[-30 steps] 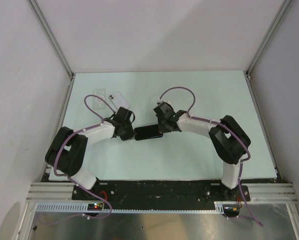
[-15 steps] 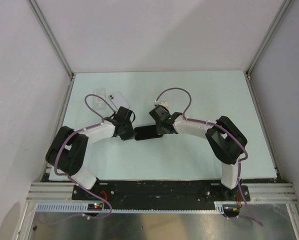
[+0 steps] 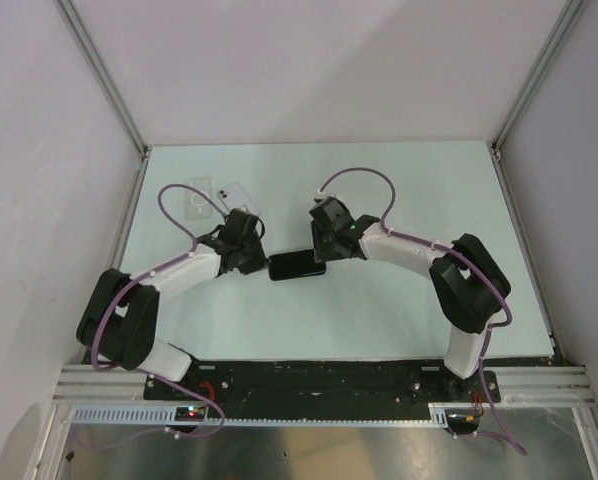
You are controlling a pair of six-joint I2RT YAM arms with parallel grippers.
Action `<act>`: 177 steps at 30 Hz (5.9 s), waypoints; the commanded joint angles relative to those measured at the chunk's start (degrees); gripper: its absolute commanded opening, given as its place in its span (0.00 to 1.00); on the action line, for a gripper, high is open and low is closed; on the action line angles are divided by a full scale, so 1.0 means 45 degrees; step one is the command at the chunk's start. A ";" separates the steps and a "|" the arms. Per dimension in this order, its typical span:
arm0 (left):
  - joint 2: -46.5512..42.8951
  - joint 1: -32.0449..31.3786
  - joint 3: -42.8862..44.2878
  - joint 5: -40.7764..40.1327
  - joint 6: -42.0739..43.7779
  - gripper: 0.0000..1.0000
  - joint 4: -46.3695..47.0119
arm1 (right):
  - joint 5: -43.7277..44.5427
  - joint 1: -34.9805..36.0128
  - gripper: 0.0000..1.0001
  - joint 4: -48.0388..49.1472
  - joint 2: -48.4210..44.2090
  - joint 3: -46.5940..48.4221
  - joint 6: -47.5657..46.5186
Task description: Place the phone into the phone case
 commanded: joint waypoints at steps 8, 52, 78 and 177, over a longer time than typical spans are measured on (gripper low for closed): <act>-0.1546 -0.1444 -0.0912 -0.0024 -0.0951 0.04 0.0229 | -0.1480 -0.1503 0.37 0.0199 0.1959 0.3291 -0.1608; 0.2889 0.0136 0.2227 -0.0167 -0.0845 0.02 0.0734 | -0.3343 0.0242 0.29 0.1873 0.0075 -0.2512 0.1313; -0.0277 -0.0097 -0.0761 0.0099 -0.0506 0.03 0.0468 | -0.1158 0.1533 0.29 0.2670 -0.1996 -0.3251 0.2770; 0.0674 -0.0746 -0.0784 0.0981 -0.0623 0.04 0.1346 | -0.0076 0.1834 0.05 0.0444 0.1839 0.0057 0.1500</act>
